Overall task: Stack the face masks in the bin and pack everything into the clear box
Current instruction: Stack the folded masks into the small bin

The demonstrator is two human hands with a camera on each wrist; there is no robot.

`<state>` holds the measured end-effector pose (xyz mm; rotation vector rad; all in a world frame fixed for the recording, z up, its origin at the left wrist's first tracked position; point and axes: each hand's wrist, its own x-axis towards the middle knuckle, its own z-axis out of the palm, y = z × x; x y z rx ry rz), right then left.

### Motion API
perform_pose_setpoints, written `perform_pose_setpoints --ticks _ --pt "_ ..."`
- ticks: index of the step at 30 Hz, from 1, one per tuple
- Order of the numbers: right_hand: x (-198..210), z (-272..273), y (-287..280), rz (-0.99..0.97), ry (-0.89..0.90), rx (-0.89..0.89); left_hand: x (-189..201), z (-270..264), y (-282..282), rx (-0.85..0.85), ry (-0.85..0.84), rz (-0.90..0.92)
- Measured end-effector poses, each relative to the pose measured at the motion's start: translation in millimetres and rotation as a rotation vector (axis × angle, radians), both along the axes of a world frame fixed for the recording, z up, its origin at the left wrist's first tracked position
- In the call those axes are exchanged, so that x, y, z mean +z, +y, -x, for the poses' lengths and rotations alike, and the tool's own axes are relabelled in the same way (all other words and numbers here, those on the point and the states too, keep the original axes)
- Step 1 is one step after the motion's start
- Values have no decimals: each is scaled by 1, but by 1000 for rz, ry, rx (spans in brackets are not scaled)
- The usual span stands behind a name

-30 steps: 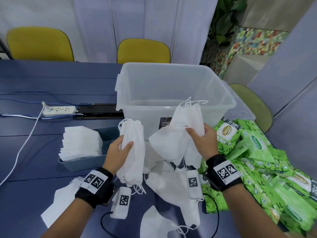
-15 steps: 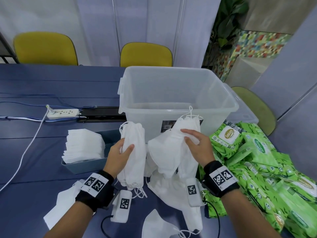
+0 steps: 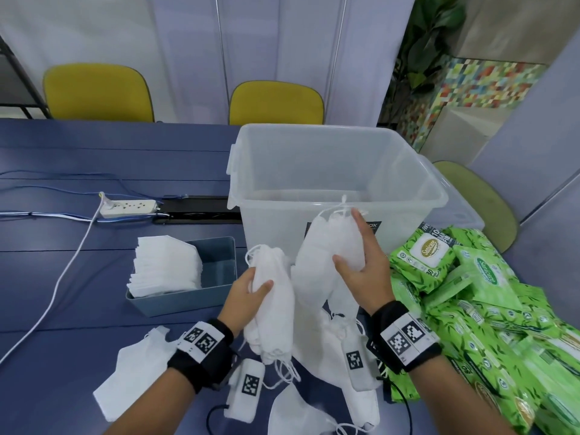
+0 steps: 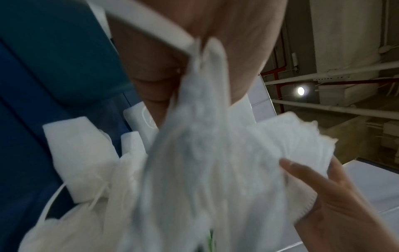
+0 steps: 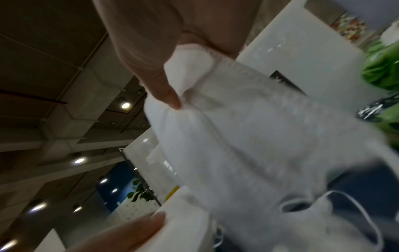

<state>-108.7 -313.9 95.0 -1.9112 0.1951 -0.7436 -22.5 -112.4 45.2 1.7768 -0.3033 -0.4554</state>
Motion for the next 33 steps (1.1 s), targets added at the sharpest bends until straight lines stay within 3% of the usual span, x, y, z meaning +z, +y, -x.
perform_pose_setpoints --ticks 4,10,14,20,28,33 --pt "1 1 23 -102 8 113 2 8 -7 -19 88 79" --pt "-19 5 32 130 102 265 8 -1 -10 74 145 165" --pt "-28 11 24 45 106 300 12 -7 -4 138 142 206" --pt "-1 12 11 -346 22 47 9 -14 4 181 16 155" --pt "-17 -9 10 -416 198 -43 24 4 -14 46 127 268" --pt "-32 -23 26 -422 259 -200 27 16 -23 49 200 338"
